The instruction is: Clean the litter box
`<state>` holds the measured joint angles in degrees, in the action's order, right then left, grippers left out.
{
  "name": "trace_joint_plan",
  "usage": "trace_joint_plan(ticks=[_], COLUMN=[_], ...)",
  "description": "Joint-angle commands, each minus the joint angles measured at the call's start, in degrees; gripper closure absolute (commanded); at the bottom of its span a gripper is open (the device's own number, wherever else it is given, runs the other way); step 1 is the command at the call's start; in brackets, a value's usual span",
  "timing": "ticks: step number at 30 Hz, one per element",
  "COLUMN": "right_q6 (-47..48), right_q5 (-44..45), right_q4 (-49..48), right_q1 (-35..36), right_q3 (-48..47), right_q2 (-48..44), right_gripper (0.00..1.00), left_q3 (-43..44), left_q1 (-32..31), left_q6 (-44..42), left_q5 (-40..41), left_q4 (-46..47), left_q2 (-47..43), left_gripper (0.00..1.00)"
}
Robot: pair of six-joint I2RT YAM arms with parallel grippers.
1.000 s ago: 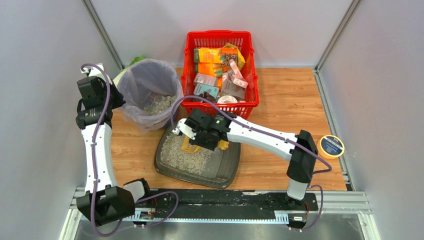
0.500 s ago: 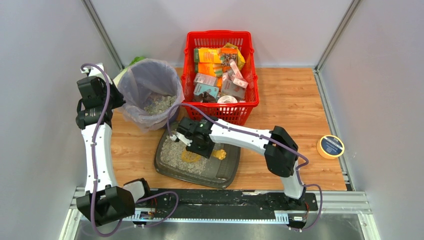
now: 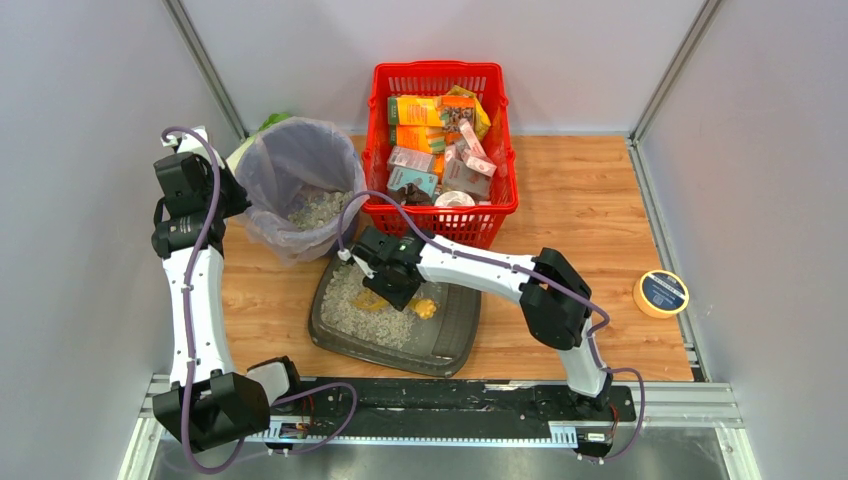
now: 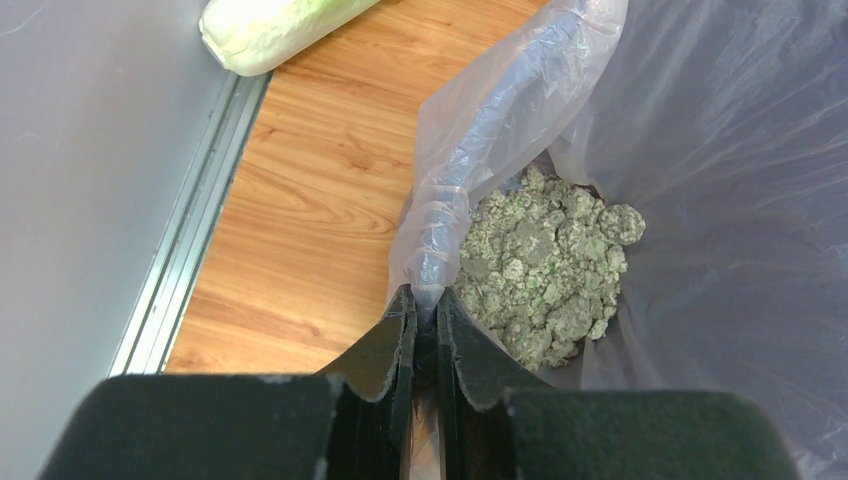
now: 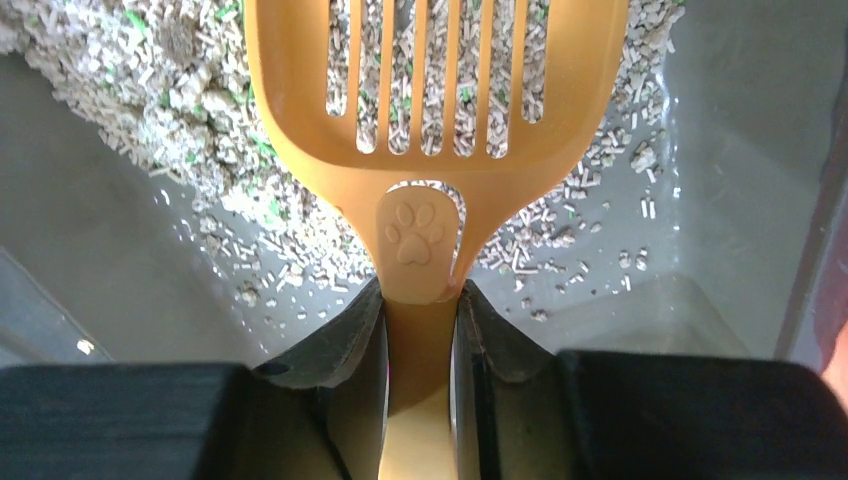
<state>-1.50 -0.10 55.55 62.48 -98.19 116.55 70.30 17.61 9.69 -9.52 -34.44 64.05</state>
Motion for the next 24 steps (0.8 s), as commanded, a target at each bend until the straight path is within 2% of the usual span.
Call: trace_joint_plan(ticks=[1,5,13,24], right_q6=[-4.21,-6.67,-7.82,-6.77], right_q5=[-0.17,-1.30,0.01,5.98], right_q4=[-8.87,-16.33,-22.67,-35.59], right_q1=[-0.16,-0.08,1.07,2.38], right_q3=[2.38,6.95,9.33,16.54], right_q2=[-1.41,-2.56,-2.20,-6.42], right_gripper=[1.00,1.00,1.00,1.00], left_q3=[-0.52,-0.52,-0.52,-0.43], left_q1=[-1.52,-1.52,-1.52,-1.43], left_q6=[-0.73,-0.73,-0.90,-0.90], left_q5=[-5.07,-5.07,-4.81,-4.90], left_q4=[-4.32,-4.41,-4.59,-4.59], left_q2=[-0.24,-0.16,0.02,-0.07], left_gripper=[1.00,1.00,1.00,1.00])
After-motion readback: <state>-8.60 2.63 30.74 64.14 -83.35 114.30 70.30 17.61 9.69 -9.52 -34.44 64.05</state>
